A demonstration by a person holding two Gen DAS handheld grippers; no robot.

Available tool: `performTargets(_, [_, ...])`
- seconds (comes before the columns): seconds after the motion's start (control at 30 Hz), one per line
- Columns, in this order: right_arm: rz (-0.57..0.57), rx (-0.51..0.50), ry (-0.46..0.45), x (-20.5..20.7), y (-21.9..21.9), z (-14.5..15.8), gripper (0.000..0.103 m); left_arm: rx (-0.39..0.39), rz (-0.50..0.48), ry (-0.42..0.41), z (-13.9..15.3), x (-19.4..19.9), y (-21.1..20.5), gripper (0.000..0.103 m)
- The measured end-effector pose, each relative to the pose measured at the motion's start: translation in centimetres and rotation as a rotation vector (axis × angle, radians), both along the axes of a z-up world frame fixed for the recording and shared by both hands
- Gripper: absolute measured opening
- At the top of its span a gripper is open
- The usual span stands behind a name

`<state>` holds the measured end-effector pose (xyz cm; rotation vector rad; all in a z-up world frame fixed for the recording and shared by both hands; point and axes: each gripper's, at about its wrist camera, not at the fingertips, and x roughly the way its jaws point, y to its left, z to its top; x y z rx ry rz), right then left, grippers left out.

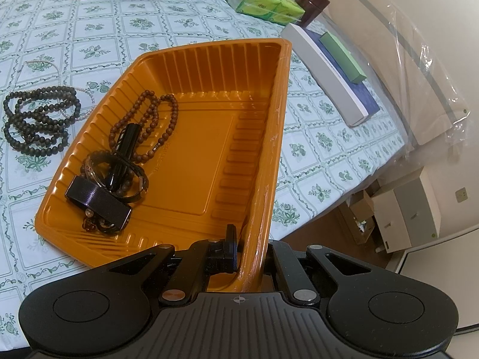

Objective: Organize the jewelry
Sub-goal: 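Lower the left gripper onto the dark bead strand and grasp it, then lift the dark bead strand high and lower it into the orange tray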

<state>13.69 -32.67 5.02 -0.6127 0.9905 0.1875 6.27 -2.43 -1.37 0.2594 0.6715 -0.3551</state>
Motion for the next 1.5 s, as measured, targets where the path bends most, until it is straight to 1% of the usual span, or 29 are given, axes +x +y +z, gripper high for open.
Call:
performTargets(0.1, [0.000,0.001,0.000,0.0,0.0,0.0,0.004,0.060,-0.082,-0.009,-0.2,0.4,-1.6,0.041])
performTargets(0.23, [0.000,0.001,0.000,-0.1,0.0,0.0,0.004,0.151,-0.166,0.013,-1.2,1.4,-3.6,0.031])
performTargets(0.33, [-0.001,0.002,0.000,-0.1,0.0,0.0,0.004,0.195,-0.198,0.037,-1.8,2.0,-4.4,0.030])
performTargets(0.47, [-0.001,0.001,0.001,-0.1,0.0,0.0,0.004,0.230,-0.228,0.044,-1.9,2.6,-4.9,0.030])
performTargets(0.67, [0.001,0.000,0.000,-0.1,0.0,0.0,0.004,0.315,-0.326,0.022,-1.9,2.4,-4.9,0.030])
performTargets(0.83, [0.001,0.000,0.000,-0.2,0.0,0.0,0.004,0.357,-0.403,0.025,-1.8,2.4,-4.1,0.029])
performTargets(0.93, [-0.001,0.000,0.001,0.0,-0.1,0.0,0.004,0.381,-0.410,0.028,-1.6,2.8,-3.4,0.027])
performTargets(1.03, [-0.001,-0.002,0.001,0.0,0.0,-0.1,0.004,0.402,-0.433,0.025,-1.5,2.8,-3.0,0.027])
performTargets(1.13, [-0.002,-0.001,0.002,0.0,0.0,-0.1,0.004,0.477,-0.451,-0.009,-2.2,2.7,-3.2,0.027])
performTargets(1.2, [-0.002,-0.002,0.003,0.0,0.0,-0.1,0.004,0.495,-0.466,-0.018,-2.3,2.9,-3.4,0.026])
performTargets(1.23, [-0.002,-0.002,0.002,0.0,0.0,-0.1,0.004,0.502,-0.475,-0.022,-2.4,2.9,-3.6,0.024])
performTargets(1.3, [-0.003,-0.003,0.002,0.0,0.0,-0.1,0.004,0.507,-0.500,-0.016,-2.7,3.1,-3.8,0.016])
performTargets(1.33, [-0.003,-0.002,0.002,0.0,0.0,-0.1,0.004,0.505,-0.513,-0.011,-2.8,3.2,-4.0,0.010])
performTargets(1.37, [-0.003,-0.002,0.002,0.0,0.0,-0.1,0.004,0.507,-0.523,-0.009,-2.9,3.2,-4.1,0.006])
performTargets(1.5, [-0.004,-0.001,0.001,0.0,0.1,-0.1,0.004,0.510,-0.520,-0.018,-3.0,2.9,-4.1,0.007])
